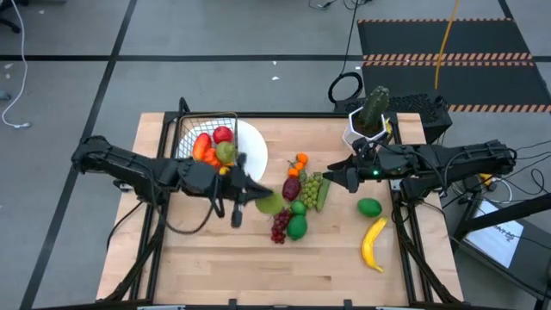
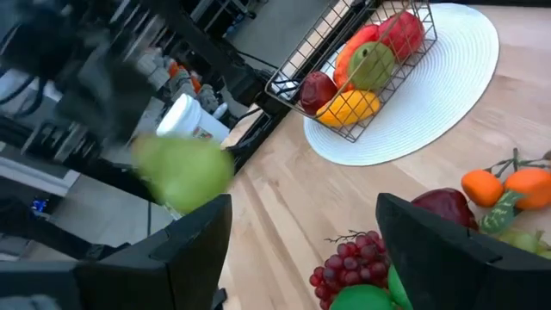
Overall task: Build produce basket
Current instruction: Put the green pear into the wire basket
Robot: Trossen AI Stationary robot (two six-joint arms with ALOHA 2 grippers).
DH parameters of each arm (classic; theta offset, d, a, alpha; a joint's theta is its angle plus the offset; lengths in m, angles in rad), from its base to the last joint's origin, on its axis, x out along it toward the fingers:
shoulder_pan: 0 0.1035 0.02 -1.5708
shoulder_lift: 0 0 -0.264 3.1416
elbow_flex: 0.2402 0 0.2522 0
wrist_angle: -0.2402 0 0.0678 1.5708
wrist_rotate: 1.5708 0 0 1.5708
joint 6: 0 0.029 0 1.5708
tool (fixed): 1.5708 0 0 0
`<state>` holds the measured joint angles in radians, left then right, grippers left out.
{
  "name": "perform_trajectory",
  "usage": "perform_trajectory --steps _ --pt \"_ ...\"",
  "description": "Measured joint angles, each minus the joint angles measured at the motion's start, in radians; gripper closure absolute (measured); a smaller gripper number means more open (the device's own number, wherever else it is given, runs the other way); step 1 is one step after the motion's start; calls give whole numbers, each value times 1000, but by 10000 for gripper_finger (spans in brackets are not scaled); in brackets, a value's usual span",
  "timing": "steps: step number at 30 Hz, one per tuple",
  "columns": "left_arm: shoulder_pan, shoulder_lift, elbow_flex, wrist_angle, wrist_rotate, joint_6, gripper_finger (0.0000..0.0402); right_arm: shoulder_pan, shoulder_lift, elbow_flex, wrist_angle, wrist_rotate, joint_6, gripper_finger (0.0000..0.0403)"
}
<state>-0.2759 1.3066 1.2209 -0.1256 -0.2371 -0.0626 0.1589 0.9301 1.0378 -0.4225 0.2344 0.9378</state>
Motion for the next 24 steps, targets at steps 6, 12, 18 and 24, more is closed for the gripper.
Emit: perform_trajectory --steps 6,12,18,24 --pt "116 -87 0 -184 -103 -17 396 0 -26 0 -16 -89 -44 122" --pt "254 -131 0 -345 -143 -108 386 0 -46 0 -59 -107 -131 122" --pt "377 -130 0 -506 -157 -132 396 0 -50 0 -76 -115 -219 122" --pt "502 -130 0 -710 -158 -174 383 1 -55 0 -67 -189 -129 122"
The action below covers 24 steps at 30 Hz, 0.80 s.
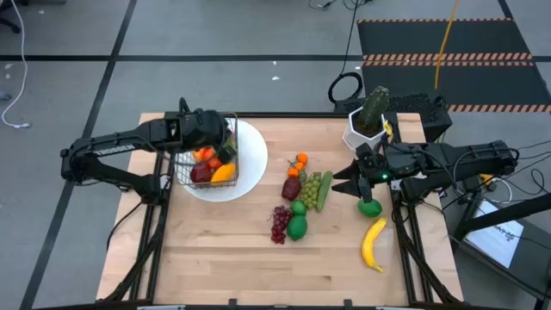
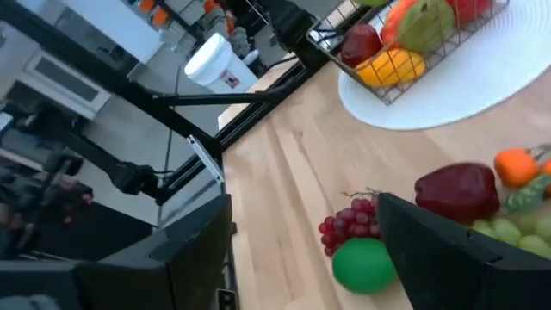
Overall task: Build produce basket
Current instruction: Put the green pear into the wire basket
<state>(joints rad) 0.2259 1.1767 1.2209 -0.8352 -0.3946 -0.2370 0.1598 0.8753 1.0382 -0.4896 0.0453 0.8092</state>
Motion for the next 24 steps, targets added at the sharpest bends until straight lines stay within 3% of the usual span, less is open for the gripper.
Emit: perform_trajectory --steps 3,6,15,20,24 --pt "63 0 0 -76 0 -31 393 0 1 0 -1 13 17 122" --pt "132 0 0 -148 0 -23 394 -1 2 0 0 100 55 122" --pt "354 32 0 -185 -1 215 385 -2 9 0 9 346 207 122" --pt "440 77 0 -185 4 301 396 -3 20 0 33 401 245 122" --pt "486 117 0 -185 4 348 372 -3 44 0 105 404 264 122"
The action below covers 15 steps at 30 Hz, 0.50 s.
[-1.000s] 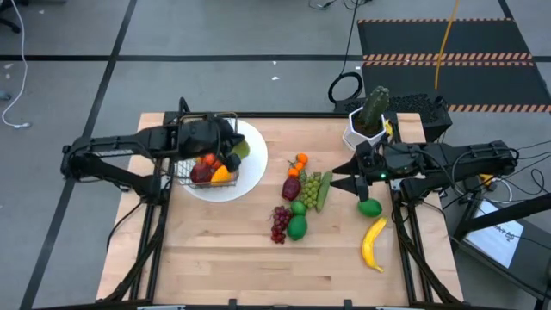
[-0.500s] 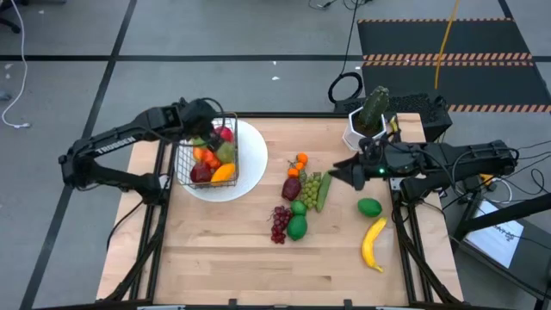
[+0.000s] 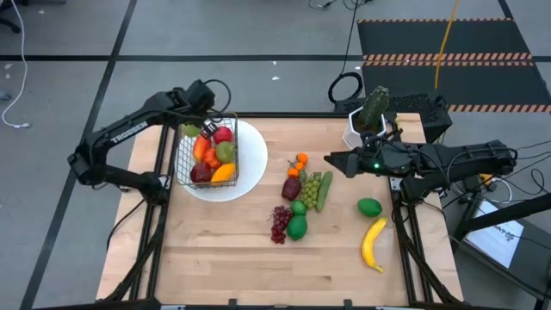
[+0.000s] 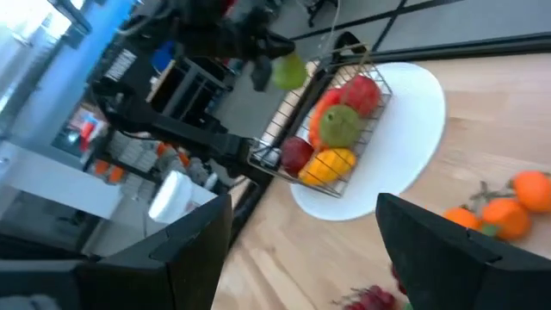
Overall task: Build produce basket
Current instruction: Put the green pear into the wire basket, then put the dark red apple into the wire basket
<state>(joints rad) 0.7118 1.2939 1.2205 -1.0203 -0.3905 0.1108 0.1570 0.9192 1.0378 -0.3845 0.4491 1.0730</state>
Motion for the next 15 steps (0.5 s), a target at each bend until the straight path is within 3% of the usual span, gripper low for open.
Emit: perform_trajectory --steps 9,15 --pt "49 73 0 2 4 34 330 13 95 0 217 -2 0 122" --pt "39 79 0 -6 12 -74 315 47 151 0 287 -4 0 122"
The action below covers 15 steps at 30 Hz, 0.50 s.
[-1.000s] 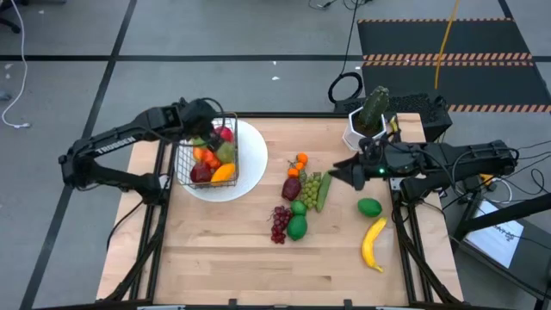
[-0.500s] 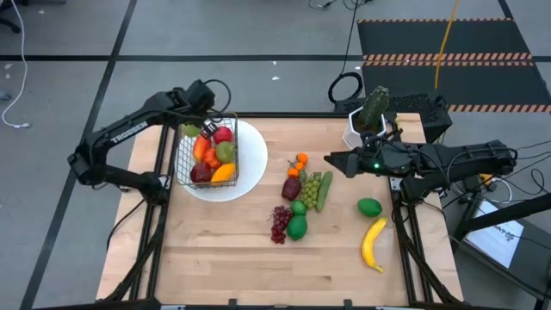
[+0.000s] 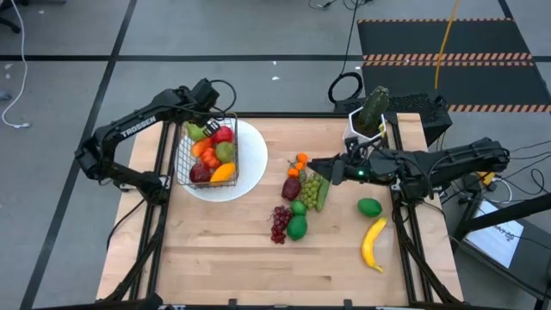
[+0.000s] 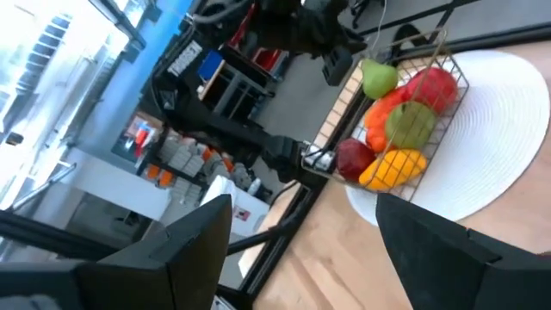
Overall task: Build produce basket
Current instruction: Put the dark red apple into the wire basket
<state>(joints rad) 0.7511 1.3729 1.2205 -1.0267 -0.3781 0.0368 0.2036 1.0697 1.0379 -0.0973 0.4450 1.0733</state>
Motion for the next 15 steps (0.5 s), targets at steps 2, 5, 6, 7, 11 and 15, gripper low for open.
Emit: perform_trajectory --steps 2,5,6,7,11,15 --pt "-7 -9 -1 -25 38 -49 315 10 14 0 7 0 0 122" --pt "-27 -25 -1 -37 132 -169 314 21 25 0 5 -1 0 122" --pt "-35 -27 -1 -39 168 -216 314 21 26 0 1 -1 0 122" --pt "-44 -31 -1 -38 202 -260 314 21 27 0 -5 -2 0 122" --pt "-103 -49 -1 -14 314 -384 314 19 26 0 -43 -2 7 122" --pt "-197 -66 -1 34 344 -480 314 7 17 0 -114 -25 8 122"
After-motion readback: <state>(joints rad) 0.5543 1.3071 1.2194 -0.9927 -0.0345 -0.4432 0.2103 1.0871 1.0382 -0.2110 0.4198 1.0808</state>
